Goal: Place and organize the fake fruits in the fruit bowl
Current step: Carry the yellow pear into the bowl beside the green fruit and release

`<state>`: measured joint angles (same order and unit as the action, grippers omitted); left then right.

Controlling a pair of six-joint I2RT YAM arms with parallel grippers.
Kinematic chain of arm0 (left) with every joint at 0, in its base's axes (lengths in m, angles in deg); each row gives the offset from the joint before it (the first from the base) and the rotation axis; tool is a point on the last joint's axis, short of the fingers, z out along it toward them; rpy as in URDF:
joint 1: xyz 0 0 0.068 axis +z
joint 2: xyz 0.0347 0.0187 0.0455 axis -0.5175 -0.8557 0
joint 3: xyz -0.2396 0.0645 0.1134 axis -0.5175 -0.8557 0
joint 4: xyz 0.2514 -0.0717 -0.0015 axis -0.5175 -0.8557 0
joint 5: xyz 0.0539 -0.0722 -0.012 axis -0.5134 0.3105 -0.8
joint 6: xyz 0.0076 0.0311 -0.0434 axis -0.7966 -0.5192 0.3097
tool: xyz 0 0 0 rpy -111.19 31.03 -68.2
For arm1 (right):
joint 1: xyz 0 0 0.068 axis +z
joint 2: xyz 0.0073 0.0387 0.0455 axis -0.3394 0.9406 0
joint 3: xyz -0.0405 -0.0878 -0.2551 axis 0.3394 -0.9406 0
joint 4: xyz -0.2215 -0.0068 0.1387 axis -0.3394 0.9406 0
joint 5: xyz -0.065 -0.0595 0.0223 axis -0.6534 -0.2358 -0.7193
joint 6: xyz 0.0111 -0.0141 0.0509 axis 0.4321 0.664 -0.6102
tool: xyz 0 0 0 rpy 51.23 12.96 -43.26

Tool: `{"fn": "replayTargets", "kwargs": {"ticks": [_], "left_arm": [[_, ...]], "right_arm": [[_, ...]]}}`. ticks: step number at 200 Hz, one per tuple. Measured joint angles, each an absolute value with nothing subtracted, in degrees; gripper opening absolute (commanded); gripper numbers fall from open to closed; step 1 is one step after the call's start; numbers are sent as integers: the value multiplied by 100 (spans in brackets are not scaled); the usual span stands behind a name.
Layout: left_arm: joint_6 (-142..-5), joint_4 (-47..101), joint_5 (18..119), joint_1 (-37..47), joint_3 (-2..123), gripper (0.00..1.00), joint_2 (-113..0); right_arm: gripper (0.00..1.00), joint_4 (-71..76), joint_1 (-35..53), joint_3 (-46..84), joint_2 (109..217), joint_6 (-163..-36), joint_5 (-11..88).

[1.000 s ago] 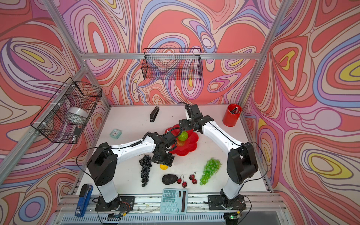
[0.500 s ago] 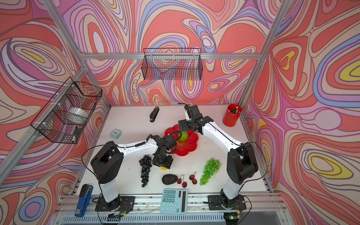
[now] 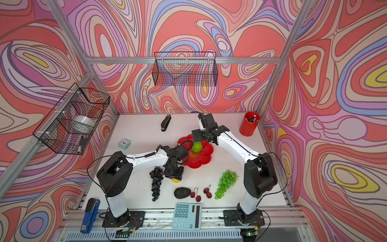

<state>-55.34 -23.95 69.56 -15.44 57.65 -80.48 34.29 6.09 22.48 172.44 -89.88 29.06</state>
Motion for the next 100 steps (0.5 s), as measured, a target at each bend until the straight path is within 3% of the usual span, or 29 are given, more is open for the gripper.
{"fn": "replayTargets", "kwargs": {"ticks": [34,100], "left_arm": [[-5525,-2301,6991,-1516,5677,38,-7978],[-5532,-2327,7056,-1483,5651,38,-7668]], "right_arm": [[94,3410,609,2246,17244,-8988,2909],[93,3362,609,2246,17244,-8986,2944]]}}
